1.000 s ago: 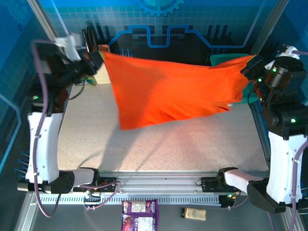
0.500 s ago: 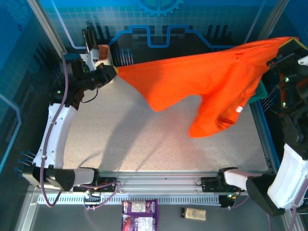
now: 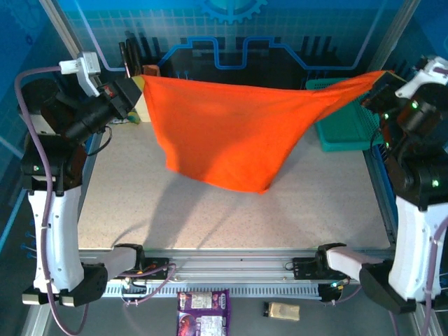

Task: Fold the inside-out t-shirt

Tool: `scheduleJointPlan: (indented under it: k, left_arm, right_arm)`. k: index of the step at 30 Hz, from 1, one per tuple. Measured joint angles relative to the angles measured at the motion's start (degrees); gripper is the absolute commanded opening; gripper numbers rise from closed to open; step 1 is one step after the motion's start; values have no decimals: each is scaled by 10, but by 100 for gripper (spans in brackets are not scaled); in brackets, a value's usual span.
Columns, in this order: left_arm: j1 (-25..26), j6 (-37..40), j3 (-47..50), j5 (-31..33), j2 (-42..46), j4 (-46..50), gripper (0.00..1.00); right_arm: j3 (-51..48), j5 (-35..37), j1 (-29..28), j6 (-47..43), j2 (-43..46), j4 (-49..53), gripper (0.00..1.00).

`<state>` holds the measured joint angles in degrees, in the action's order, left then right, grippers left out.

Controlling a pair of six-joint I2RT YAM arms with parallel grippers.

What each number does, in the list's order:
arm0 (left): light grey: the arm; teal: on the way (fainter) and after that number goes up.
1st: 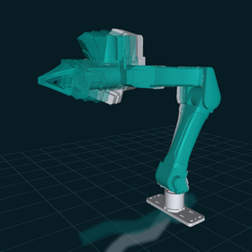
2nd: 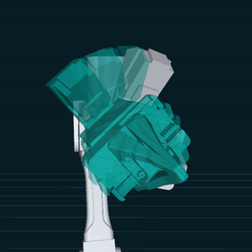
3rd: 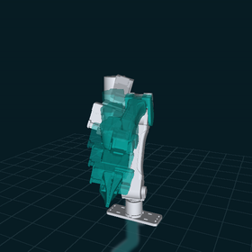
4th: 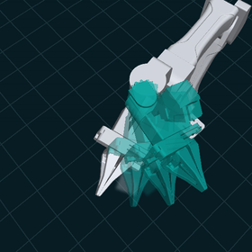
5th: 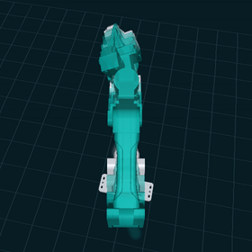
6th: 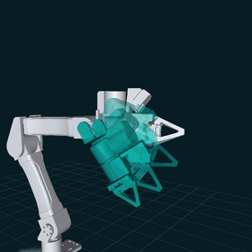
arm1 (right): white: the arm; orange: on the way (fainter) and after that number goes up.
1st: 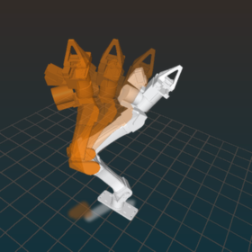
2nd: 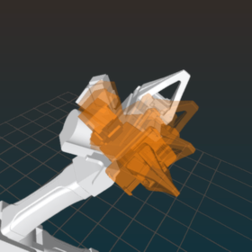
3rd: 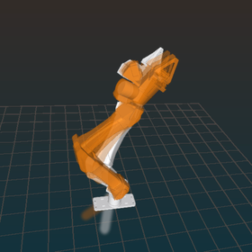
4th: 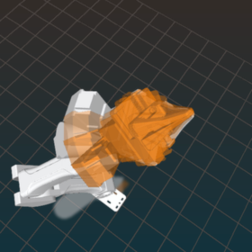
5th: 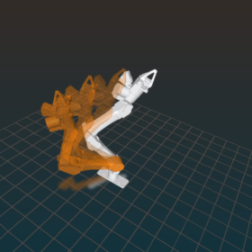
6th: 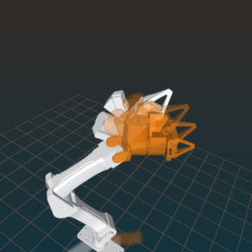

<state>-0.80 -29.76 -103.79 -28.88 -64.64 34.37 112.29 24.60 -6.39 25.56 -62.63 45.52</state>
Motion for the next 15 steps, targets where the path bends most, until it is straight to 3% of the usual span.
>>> scheduleJointPlan:
  k: [7,15]
  left_arm:
    - [0,30,2,15,47,21,0]
    - [0,43,-69,19,14,26,0]
  right_arm:
    - [-11,-9,0,-7,108,-44,0]
    - [52,-8,0,-35,53,-64,0]
